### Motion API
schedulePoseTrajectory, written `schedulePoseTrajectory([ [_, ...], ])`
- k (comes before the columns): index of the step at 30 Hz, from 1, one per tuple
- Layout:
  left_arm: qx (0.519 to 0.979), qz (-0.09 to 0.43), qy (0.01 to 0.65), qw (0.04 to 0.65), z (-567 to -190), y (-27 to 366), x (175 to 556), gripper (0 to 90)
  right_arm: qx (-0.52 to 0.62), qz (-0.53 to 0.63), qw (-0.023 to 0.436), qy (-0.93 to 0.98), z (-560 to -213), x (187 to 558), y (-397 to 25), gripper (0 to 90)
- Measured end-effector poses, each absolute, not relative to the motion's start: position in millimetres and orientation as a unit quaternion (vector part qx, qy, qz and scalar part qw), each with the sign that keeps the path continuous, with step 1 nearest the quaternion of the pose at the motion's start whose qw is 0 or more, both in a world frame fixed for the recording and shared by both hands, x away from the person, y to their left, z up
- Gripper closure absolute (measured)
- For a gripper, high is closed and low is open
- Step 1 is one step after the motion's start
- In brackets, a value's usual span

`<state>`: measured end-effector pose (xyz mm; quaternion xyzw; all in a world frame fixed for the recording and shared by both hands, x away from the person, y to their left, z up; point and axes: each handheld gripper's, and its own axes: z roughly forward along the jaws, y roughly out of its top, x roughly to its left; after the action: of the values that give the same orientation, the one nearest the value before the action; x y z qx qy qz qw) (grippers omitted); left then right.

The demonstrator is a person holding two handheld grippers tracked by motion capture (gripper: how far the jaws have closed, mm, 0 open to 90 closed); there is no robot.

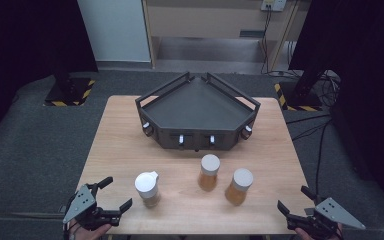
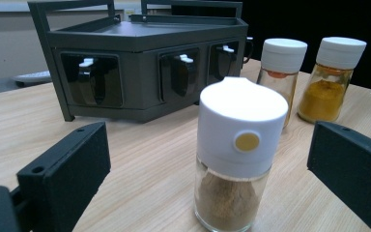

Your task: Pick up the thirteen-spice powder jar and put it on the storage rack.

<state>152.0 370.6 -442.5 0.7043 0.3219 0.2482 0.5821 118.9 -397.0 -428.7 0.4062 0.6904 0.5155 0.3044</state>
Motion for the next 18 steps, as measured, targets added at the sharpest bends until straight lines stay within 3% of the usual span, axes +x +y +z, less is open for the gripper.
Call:
schedulePoseTrajectory([
  [18,0.726,0.207,0.316,0.574,-394,380,184,0.0,0.407,0.515,0.304,0.69,-429,119,-397,4.1],
])
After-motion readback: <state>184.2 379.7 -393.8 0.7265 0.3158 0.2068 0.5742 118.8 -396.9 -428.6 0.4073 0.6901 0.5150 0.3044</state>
